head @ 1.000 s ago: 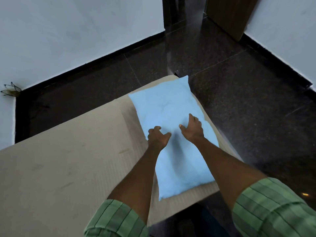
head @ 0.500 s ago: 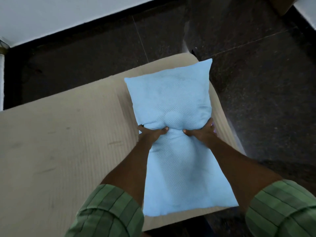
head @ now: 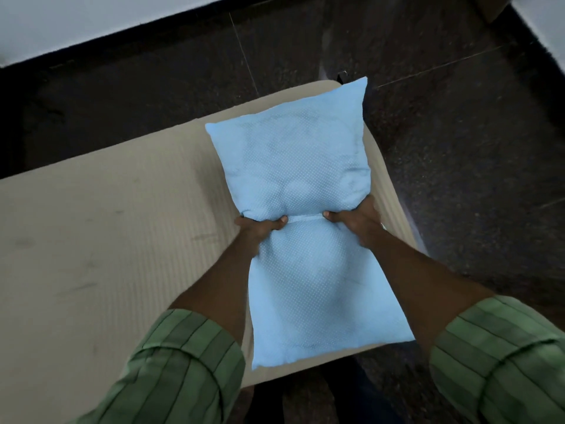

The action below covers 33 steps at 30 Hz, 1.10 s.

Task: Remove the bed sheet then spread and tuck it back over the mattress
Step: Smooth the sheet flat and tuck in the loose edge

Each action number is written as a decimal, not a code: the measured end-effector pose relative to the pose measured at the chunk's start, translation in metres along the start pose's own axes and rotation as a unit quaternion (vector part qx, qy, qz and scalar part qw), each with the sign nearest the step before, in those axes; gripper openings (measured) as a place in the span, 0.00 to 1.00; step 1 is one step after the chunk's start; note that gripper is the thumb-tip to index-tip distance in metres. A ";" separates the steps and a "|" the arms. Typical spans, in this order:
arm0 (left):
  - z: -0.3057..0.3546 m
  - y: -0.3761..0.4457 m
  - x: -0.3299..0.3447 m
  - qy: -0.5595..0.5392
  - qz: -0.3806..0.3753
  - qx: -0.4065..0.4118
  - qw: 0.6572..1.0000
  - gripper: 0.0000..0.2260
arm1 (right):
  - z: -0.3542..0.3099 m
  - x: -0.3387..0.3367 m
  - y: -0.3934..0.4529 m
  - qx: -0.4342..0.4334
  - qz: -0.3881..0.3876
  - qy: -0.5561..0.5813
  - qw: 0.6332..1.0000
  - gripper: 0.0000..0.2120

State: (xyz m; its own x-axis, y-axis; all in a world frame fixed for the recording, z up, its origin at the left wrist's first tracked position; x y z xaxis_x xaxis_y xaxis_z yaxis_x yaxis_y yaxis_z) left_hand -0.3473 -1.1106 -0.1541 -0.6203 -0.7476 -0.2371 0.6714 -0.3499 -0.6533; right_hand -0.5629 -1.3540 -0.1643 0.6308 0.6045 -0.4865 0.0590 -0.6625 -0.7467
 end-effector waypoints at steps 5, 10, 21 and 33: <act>-0.011 -0.007 -0.080 -0.005 -0.011 0.014 1.000 0.69 | 0.000 0.053 -0.050 -0.030 -0.045 0.025 0.998 0.67; 0.008 -0.062 -0.214 0.031 0.044 0.022 0.998 0.62 | -0.009 0.155 -0.136 -0.061 -0.073 0.050 0.994 0.71; -0.040 -0.091 -0.478 0.232 0.203 0.027 0.951 0.57 | -0.063 0.396 -0.295 -0.138 -0.202 -0.194 0.950 0.54; -0.042 -0.101 -0.385 0.443 0.062 0.201 0.872 0.34 | -0.056 0.446 -0.356 -0.255 -0.152 -0.415 0.860 0.39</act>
State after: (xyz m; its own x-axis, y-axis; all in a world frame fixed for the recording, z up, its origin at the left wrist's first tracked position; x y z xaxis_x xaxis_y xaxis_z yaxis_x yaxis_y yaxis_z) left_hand -0.1935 -0.7641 -0.0277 -0.4834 -0.1270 -0.8661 0.7327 -0.6000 -0.3210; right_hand -0.2590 -0.8731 -0.0896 -0.2317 0.7510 -0.6183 0.5894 -0.3973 -0.7034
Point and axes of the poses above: each hand's wrist, its own y-axis towards the middle knuckle, its own x-axis out of the palm, z = x × y, the point moved 10 cm from there along y, towards the middle knuckle, and after that the axes turned 13 degrees about x, right-handed, at the moved point
